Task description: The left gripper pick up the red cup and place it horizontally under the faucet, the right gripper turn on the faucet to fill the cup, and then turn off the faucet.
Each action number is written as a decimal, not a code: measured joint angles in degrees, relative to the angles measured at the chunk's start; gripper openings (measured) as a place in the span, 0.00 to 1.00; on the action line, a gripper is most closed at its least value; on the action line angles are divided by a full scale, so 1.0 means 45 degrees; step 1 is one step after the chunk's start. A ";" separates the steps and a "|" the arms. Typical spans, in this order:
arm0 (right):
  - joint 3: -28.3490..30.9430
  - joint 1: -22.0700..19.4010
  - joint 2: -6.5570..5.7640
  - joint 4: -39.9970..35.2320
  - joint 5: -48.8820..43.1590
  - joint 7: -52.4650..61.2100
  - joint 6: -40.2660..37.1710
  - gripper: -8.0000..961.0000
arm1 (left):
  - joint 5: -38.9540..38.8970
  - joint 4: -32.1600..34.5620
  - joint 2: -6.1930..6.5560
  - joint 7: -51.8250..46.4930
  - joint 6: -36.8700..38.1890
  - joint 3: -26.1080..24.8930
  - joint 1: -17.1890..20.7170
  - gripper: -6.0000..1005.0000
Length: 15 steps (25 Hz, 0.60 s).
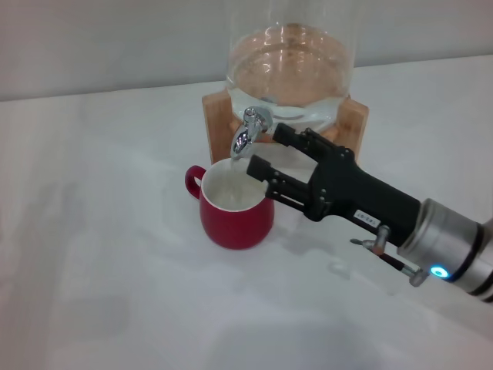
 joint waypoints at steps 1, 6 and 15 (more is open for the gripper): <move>0.0020 -0.0046 -0.0003 0.0042 -0.0002 -0.0013 -0.0112 0.83 | -0.0001 -0.0001 0.0000 0.0004 -0.0002 0.0000 -0.0006 0.43; 0.0261 -0.0422 -0.0044 0.0261 -0.0001 -0.0038 -0.0765 0.83 | -0.0001 -0.0027 0.0009 0.0009 -0.0021 -0.0025 -0.0044 0.43; 0.0033 -0.0357 0.0031 0.0154 -0.0883 0.0043 -0.0941 0.83 | -0.0003 -0.0212 -0.0008 0.0001 -0.0104 -0.0008 -0.0330 0.43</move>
